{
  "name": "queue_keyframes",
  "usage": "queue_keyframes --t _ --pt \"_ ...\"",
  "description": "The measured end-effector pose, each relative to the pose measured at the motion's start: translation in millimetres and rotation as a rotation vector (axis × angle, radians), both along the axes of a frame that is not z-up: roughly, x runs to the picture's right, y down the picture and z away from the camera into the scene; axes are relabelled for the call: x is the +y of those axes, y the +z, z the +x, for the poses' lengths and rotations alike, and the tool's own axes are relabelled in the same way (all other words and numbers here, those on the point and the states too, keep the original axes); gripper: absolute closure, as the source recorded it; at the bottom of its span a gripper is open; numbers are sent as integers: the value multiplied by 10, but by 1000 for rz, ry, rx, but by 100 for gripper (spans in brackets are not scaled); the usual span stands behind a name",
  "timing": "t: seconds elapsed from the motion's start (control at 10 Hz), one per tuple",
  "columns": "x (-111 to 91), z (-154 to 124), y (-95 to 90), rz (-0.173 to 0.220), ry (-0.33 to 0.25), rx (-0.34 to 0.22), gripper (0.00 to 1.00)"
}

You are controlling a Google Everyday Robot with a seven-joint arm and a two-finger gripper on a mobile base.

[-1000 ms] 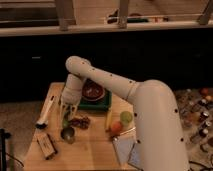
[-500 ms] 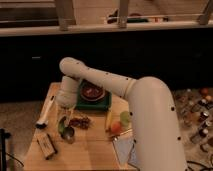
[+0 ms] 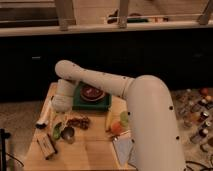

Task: Place pepper in metal cup

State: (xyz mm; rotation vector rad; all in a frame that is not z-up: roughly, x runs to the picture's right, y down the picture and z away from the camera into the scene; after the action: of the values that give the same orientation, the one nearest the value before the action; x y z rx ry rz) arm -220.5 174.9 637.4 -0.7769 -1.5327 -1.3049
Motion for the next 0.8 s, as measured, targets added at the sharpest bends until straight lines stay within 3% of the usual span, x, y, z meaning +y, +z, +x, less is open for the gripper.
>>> queue_keyframes --t 0.3,0.8 --pt "105 -106 -99 -28 9 -33 91" --pt "281 -87 -202 -105 50 -37 91"
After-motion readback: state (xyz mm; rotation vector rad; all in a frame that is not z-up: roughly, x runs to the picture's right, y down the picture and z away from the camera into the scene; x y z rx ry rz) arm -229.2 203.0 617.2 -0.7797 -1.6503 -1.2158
